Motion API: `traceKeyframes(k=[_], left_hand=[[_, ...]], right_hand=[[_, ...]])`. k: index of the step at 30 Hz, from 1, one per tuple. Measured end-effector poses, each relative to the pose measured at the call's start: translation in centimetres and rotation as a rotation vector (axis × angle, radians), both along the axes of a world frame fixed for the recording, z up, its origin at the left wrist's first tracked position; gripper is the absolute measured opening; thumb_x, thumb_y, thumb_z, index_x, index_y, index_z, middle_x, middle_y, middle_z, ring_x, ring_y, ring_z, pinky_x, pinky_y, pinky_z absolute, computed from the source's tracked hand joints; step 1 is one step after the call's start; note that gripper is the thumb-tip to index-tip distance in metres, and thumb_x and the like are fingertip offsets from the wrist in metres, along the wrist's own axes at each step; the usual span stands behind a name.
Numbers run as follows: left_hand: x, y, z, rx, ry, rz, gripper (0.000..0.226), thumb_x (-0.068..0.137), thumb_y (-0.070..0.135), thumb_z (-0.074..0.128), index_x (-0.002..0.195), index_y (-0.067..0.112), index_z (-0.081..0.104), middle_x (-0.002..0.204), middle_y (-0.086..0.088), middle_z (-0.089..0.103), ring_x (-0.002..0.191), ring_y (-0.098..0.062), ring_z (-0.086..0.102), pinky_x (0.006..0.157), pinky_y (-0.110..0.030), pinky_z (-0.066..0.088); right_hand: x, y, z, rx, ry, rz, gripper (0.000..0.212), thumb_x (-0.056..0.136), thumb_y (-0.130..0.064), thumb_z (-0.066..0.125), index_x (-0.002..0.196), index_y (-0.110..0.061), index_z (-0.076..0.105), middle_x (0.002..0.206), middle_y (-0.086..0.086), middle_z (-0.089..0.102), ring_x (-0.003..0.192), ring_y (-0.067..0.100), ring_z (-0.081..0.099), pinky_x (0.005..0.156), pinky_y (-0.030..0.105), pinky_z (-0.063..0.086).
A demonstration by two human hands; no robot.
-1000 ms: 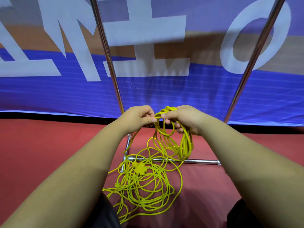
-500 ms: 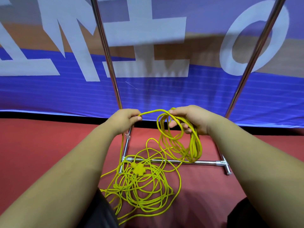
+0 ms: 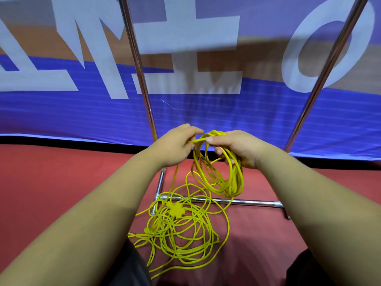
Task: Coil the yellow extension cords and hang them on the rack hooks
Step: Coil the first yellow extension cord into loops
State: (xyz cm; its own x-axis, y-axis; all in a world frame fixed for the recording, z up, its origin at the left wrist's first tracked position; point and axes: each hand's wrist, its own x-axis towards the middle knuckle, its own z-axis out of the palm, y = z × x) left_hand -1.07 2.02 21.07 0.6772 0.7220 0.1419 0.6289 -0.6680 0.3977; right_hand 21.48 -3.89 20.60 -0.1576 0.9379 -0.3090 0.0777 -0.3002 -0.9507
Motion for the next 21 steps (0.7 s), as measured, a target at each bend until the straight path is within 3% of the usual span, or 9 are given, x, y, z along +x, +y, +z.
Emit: traceKeyframes(k=[4, 8, 10, 14, 18, 21], left_hand=[[-2.0, 1.2, -1.8, -0.142, 0.070, 0.134, 0.025, 0.093, 0.013, 0.060, 0.113, 0.029, 0.063, 0.097, 0.009, 0.057, 0.084, -0.014, 0.059, 0.074, -0.031, 0.047], [-2.3, 1.5, -3.0, -0.176, 0.120, 0.254, 0.011, 0.098, 0.016, 0.055, 0.095, 0.026, 0.055, 0.086, 0.002, 0.061, 0.075, -0.020, 0.063, 0.067, -0.037, 0.050], [-2.3, 1.7, -3.5, -0.190, 0.128, 0.286, 0.009, 0.103, 0.023, 0.053, 0.095, 0.026, 0.053, 0.084, 0.001, 0.063, 0.076, -0.022, 0.063, 0.066, -0.036, 0.049], [-2.6, 2.5, -4.6, -0.170, 0.155, 0.381, 0.016, 0.107, 0.031, 0.049, 0.101, 0.018, 0.056, 0.095, -0.001, 0.072, 0.085, -0.023, 0.067, 0.078, -0.045, 0.057], [-2.2, 2.8, -4.1, -0.065, 0.066, 0.404, 0.015, 0.104, 0.014, 0.050, 0.092, 0.019, 0.059, 0.088, 0.001, 0.069, 0.078, -0.020, 0.065, 0.065, -0.031, 0.051], [-1.8, 3.1, -3.0, 0.165, 0.085, 0.357, 0.025, 0.098, 0.006, 0.053, 0.103, 0.026, 0.068, 0.088, 0.005, 0.057, 0.083, -0.027, 0.060, 0.065, -0.037, 0.051]], right_hand=[[-0.6, 0.0, 0.1, -0.007, 0.025, -0.015, 0.019, 0.094, -0.026, 0.078, 0.092, -0.010, 0.067, 0.062, 0.001, 0.057, 0.051, 0.016, 0.044, 0.047, 0.026, 0.039], [-0.8, -0.2, 0.3, -0.024, 0.081, -0.024, 0.017, 0.097, -0.022, 0.074, 0.106, -0.009, 0.067, 0.061, -0.001, 0.054, 0.051, 0.012, 0.047, 0.053, 0.029, 0.053], [-0.6, -0.3, 0.4, -0.048, 0.074, -0.017, 0.018, 0.097, -0.023, 0.073, 0.109, -0.011, 0.066, 0.061, -0.003, 0.054, 0.050, 0.010, 0.048, 0.053, 0.029, 0.056], [-0.5, -0.2, 0.5, -0.085, 0.031, 0.011, 0.018, 0.097, -0.027, 0.072, 0.106, -0.014, 0.066, 0.061, -0.003, 0.052, 0.049, 0.011, 0.045, 0.045, 0.026, 0.040], [-0.5, -0.3, 0.4, -0.131, 0.025, 0.051, 0.019, 0.098, -0.033, 0.069, 0.104, -0.015, 0.064, 0.063, -0.003, 0.051, 0.047, 0.010, 0.041, 0.042, 0.024, 0.033], [-0.4, -0.4, 0.4, -0.152, 0.020, 0.095, 0.027, 0.098, -0.042, 0.068, 0.092, -0.016, 0.065, 0.069, -0.002, 0.055, 0.047, 0.010, 0.042, 0.043, 0.024, 0.034]])
